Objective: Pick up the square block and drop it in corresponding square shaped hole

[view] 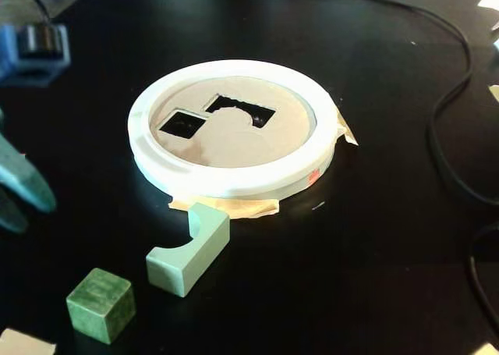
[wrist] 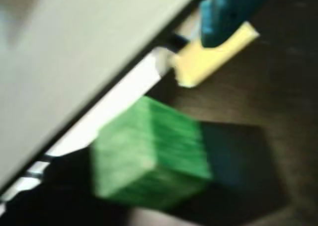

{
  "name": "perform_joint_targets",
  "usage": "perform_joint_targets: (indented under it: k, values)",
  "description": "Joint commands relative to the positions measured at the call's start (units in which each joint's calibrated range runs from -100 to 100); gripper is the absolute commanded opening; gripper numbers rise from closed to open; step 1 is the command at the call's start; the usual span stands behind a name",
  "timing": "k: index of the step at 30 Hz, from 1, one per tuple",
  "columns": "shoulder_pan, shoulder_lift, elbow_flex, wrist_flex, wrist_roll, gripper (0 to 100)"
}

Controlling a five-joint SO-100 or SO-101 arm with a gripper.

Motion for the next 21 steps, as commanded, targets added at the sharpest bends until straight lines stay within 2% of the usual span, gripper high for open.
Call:
perform_joint_targets:
  k: [1,4,9,15,19,21]
  values:
    - [0.6,1.3,-11.4,-1.7,0.1,71]
    - [0.4,9.0,-17.0,-1.8,0.1,71]
    - [0.7,32.1,-36.5,-1.8,0.1,71]
    - [0.7,69.5,-61.0,-0.4,0.3,71]
    - [0.6,82.1,-68.7,0.7,2.7,71]
    - [0.9,88.3,-71.5,4.6,3.9,71]
